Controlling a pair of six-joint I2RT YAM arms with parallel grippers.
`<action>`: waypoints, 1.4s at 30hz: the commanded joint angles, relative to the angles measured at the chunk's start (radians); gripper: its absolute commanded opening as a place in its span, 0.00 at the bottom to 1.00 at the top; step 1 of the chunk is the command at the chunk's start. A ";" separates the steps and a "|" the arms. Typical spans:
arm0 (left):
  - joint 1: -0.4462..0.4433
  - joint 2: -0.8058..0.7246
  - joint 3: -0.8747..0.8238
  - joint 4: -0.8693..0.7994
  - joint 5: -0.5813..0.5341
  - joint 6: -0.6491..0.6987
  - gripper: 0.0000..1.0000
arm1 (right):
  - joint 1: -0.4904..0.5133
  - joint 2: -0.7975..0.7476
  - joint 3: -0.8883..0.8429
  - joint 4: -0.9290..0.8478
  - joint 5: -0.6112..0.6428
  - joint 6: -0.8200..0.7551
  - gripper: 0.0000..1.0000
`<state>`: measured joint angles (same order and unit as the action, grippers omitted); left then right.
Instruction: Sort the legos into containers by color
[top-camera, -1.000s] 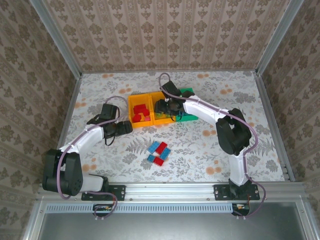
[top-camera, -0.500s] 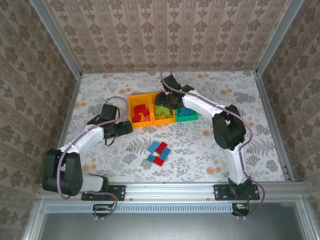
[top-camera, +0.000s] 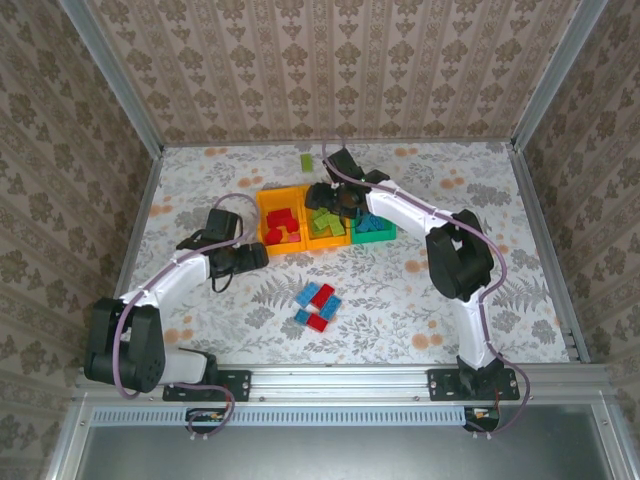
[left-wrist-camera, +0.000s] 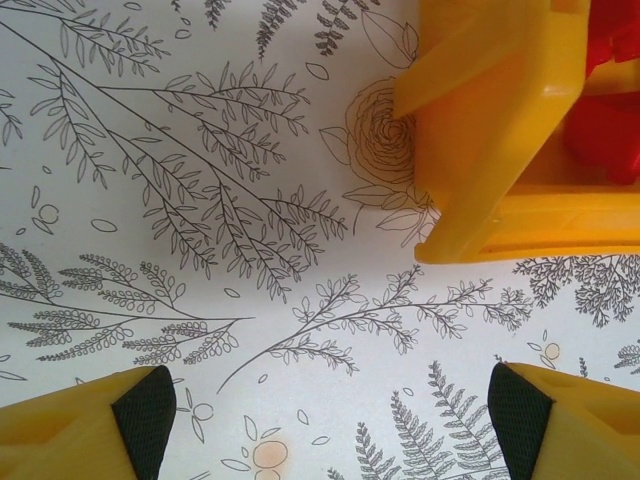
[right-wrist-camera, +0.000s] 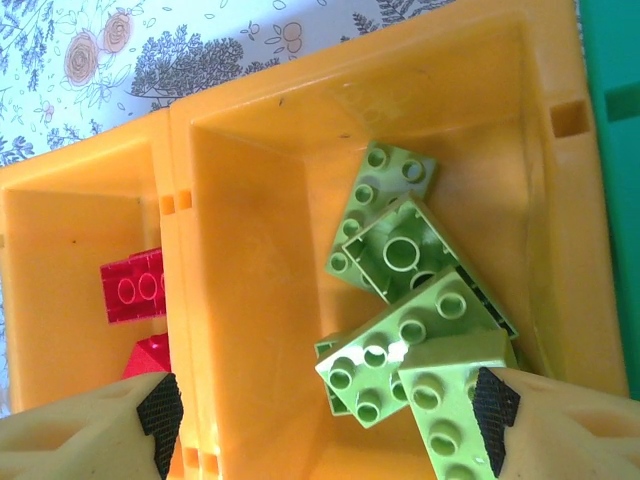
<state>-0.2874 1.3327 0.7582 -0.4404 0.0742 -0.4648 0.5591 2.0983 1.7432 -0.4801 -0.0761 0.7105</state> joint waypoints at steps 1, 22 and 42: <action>-0.009 -0.012 -0.011 0.007 -0.008 -0.014 0.85 | 0.001 -0.084 -0.036 -0.005 0.015 -0.013 0.80; -0.012 -0.021 0.074 -0.012 -0.029 0.003 0.85 | -0.004 -0.181 -0.164 0.052 0.077 -0.059 0.82; -0.036 0.453 0.761 -0.068 0.030 0.174 0.97 | -0.117 -0.256 -0.295 0.139 0.216 -0.245 0.93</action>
<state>-0.3096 1.6901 1.4006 -0.4717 0.0795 -0.3416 0.4843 1.8637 1.4723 -0.3626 0.0986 0.5209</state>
